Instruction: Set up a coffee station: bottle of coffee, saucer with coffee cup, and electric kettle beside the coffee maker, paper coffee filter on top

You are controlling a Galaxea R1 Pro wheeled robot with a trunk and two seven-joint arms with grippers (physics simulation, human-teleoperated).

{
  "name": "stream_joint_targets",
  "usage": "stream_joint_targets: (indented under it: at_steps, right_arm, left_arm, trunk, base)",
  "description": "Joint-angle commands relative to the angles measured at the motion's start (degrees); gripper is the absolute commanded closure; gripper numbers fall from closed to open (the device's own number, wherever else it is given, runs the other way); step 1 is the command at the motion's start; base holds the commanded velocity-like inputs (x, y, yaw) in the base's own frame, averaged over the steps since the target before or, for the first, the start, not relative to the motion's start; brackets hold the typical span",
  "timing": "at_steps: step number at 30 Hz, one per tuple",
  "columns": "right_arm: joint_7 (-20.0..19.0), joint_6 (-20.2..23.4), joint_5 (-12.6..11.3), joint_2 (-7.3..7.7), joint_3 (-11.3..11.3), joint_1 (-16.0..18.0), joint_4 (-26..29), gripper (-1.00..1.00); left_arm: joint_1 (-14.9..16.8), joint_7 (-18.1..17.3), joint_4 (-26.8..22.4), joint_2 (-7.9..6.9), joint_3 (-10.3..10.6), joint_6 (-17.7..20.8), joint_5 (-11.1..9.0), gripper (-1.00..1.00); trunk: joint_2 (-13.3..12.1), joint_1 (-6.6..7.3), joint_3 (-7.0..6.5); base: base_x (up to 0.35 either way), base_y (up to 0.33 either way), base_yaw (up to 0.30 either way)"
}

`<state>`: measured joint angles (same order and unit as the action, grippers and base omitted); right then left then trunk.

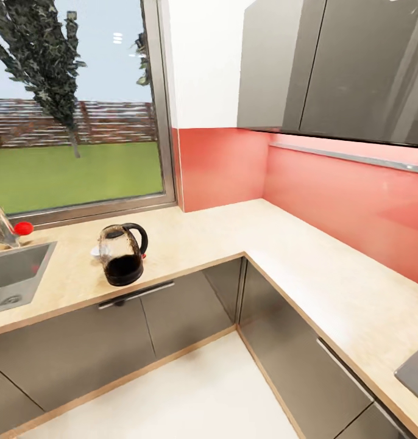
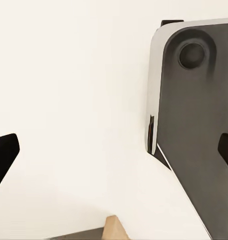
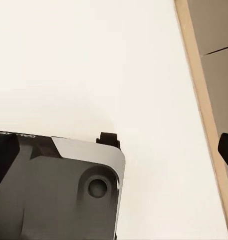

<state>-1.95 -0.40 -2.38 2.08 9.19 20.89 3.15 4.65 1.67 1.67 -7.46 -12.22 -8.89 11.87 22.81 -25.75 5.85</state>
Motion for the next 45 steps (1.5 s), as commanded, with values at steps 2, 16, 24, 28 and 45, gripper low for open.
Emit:
stream_joint_targets:
  at_steps: [2,16,24,28,45]
  right_arm:
    - [-0.16,-0.04,-0.25,0.03,0.36,0.04,0.02,-1.0]
    - [-0.16,-0.04,-0.25,0.03,0.38,0.04,0.02,-1.0]
    - [-0.16,-0.04,-0.25,0.03,0.38,0.04,0.02,-1.0]
    - [-0.16,-0.04,-0.25,0.03,0.38,0.05,0.02,-1.0]
    - [-0.16,-0.04,-0.27,0.03,0.33,0.04,0.02,-1.0]
  left_arm:
    - [0.1,0.18,0.18,-0.01,-0.44,-0.33,0.56,-1.0]
    - [0.1,0.18,0.23,0.07,-0.35,-0.43,0.6,-1.0]
    - [0.1,0.18,0.2,0.06,-0.38,-0.43,0.54,-1.0]
    - [0.1,0.18,0.18,0.01,-0.42,-0.43,0.52,-1.0]
    - [0.1,0.18,0.12,0.0,-0.53,-0.43,0.5,-1.0]
  trunk:
    - [0.11,-0.03,0.12]
    - [0.11,-0.03,0.12]
    - [0.11,-0.03,0.12]
    - [0.11,-0.03,0.12]
    - [0.11,-0.03,0.12]
  base:
    - [0.0,0.0,0.277]
    - [-0.005,-0.002,0.277]
    - [-0.152,-0.105,0.277]
    - [-0.039,-0.027,0.277]
    - [-0.003,-0.002,0.277]
